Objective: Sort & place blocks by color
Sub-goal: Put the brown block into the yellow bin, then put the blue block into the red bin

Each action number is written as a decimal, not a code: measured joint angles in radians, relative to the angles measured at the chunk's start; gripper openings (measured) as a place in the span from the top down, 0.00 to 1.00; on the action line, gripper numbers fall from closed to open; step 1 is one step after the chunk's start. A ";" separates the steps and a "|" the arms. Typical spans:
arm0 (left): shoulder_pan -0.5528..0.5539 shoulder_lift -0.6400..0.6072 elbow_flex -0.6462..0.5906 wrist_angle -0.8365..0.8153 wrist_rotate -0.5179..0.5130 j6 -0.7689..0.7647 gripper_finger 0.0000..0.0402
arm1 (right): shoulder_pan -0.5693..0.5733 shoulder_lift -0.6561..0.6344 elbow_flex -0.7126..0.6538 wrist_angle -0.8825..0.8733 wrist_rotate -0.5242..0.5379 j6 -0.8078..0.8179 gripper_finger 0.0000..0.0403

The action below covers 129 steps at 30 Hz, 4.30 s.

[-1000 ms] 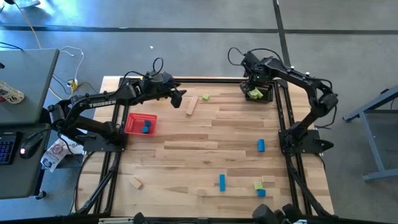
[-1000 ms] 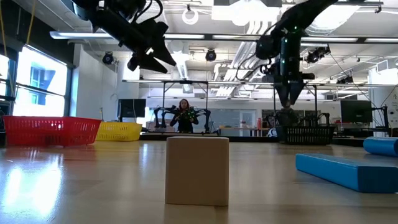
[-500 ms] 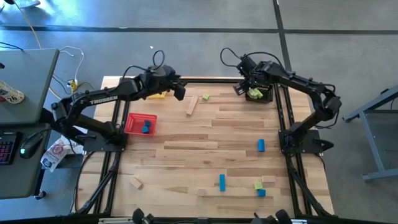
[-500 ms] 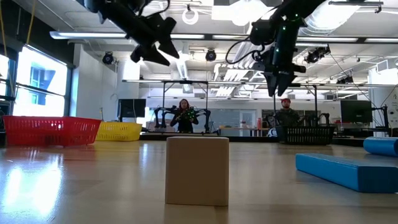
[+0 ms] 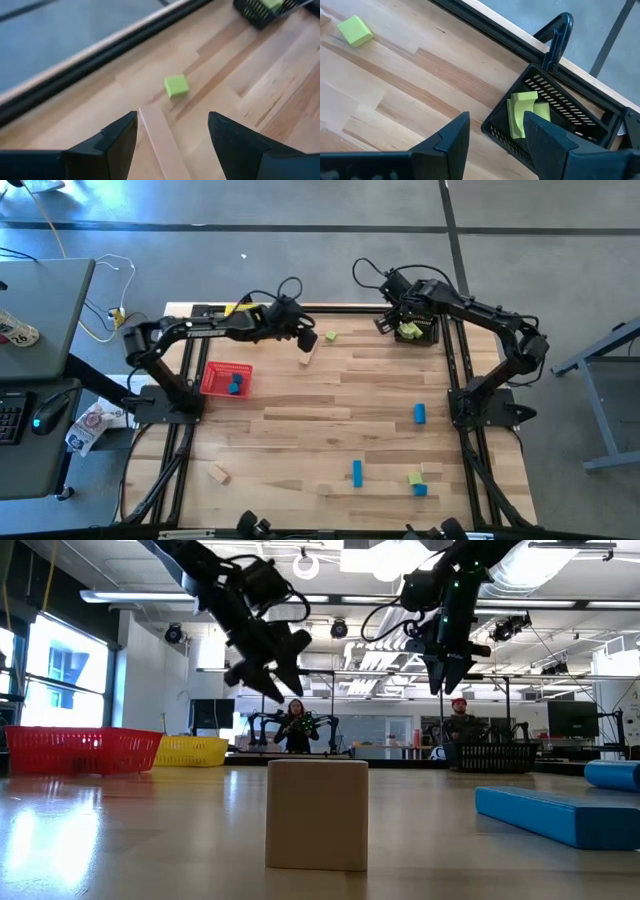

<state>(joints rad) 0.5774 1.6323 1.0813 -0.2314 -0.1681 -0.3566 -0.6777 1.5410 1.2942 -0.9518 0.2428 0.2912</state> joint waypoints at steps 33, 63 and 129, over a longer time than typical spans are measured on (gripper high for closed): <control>-0.038 0.284 0.000 0.013 0.034 -0.109 0.43 | 0.058 0.000 0.000 0.025 0.020 0.023 0.57; -0.068 0.241 -0.005 -0.074 0.027 0.179 0.75 | 0.314 0.001 0.000 -0.167 -0.112 0.202 0.57; 0.450 0.009 -0.023 -0.477 -0.042 0.396 0.55 | 1.218 0.001 -0.230 -0.392 -0.013 1.557 0.57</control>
<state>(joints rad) 1.0271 1.6413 1.0588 -0.7082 -0.2103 0.0391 0.5402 1.5417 1.0637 -1.3440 0.2301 1.8484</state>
